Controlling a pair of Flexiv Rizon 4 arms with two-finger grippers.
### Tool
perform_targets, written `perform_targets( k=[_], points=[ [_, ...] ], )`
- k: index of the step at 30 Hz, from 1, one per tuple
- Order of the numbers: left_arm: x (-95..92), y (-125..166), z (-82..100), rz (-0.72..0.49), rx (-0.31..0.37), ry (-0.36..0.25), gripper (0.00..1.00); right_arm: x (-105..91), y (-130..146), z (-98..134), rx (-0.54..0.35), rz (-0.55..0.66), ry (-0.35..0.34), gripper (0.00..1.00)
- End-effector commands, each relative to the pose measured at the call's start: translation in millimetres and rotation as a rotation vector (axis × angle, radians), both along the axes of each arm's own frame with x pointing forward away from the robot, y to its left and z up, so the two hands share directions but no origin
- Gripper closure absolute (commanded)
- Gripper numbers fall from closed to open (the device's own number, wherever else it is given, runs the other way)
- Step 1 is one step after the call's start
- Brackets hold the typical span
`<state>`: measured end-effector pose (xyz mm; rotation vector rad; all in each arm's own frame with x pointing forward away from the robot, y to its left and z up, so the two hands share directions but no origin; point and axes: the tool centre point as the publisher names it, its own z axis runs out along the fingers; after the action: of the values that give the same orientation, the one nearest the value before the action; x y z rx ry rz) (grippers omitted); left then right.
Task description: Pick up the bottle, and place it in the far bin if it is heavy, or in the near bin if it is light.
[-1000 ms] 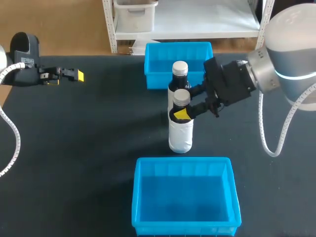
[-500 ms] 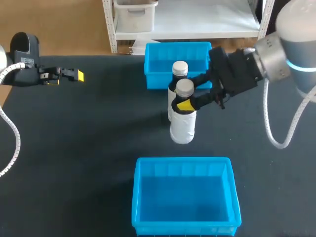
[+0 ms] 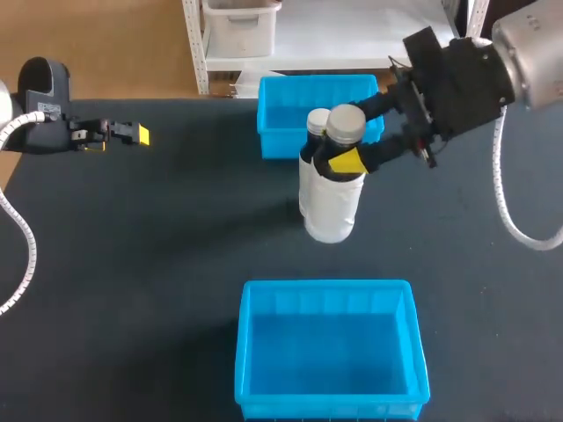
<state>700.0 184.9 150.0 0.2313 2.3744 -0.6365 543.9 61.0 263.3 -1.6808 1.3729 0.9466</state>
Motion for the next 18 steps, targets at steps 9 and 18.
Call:
perform_targets(
  k=[9, 18],
  points=[
    [0.0, 0.0, 0.0, 0.000, 0.000, 0.000, 0.00, -75.2, 27.2, -4.0, 0.018, 0.055, 0.015, 1.00],
    [0.0, 0.0, 0.0, 0.000, 0.000, 0.000, 0.00, -110.6, 49.0, -32.9, 0.010, 0.127, 0.028, 1.00]
  ],
)
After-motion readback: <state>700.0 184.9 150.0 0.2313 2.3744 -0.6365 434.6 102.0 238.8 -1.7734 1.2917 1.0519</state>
